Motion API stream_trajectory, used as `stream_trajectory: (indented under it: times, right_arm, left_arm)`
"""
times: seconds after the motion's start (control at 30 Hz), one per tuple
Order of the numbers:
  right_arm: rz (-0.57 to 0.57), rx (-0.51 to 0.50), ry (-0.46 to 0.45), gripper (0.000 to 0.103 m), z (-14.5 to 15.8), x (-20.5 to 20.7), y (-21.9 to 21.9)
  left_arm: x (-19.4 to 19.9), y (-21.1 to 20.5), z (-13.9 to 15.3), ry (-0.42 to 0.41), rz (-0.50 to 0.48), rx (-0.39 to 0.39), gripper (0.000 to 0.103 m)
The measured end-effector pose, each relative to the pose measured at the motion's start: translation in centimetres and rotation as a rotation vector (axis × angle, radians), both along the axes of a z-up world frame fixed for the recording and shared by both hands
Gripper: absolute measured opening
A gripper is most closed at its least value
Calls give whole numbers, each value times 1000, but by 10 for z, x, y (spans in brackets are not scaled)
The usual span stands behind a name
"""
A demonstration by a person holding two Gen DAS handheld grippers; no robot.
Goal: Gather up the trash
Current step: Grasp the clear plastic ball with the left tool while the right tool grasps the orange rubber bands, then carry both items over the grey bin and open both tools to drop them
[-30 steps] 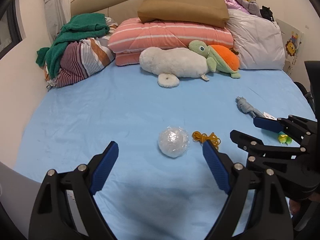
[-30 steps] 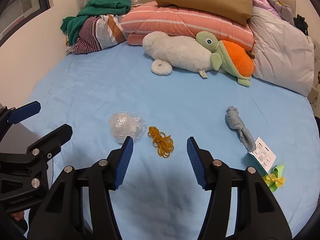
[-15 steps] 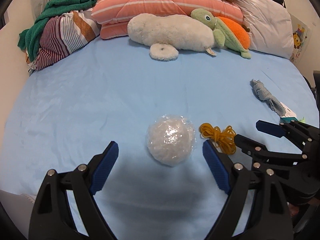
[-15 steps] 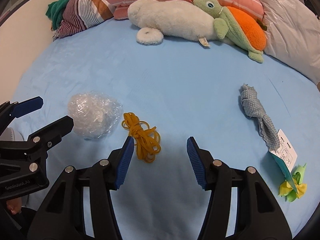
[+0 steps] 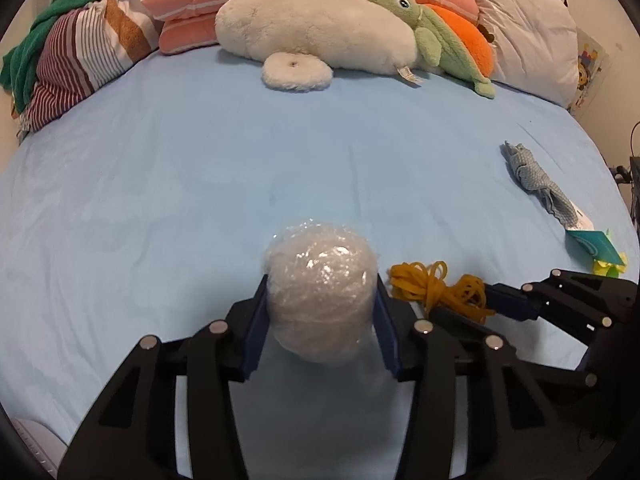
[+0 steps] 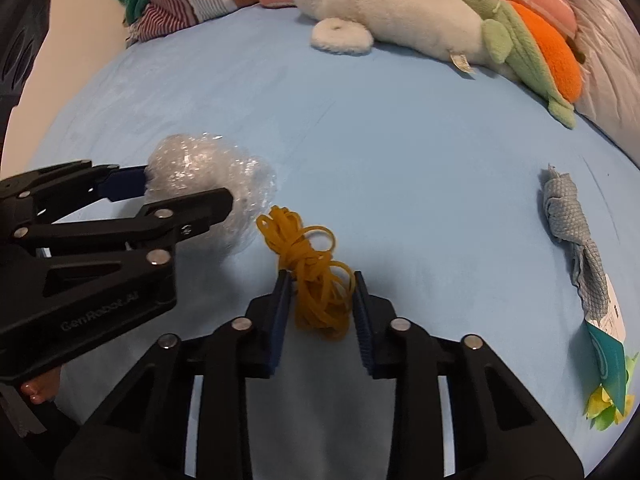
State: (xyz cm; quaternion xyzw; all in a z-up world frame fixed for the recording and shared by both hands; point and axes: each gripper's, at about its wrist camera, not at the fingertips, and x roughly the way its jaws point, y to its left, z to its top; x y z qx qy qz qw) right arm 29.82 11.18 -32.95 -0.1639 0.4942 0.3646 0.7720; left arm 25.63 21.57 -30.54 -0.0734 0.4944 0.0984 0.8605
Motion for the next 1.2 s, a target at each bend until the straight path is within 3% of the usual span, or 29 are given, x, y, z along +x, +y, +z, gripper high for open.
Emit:
stream_trajectory:
  times: [0.17,0.6,1.2]
  right_arm:
    - [17,8,-1,10,8,-4,1]
    - [-39,25,-44,10,63,-35,-33]
    - [-12,159,-136,10,182,-150,-67]
  left_arm:
    - [-4,2,7,-11,3,-26,38]
    - [-53,-13,66,-70,21,-26,37]
    - [-189,-56,172,-186,61,51,37]
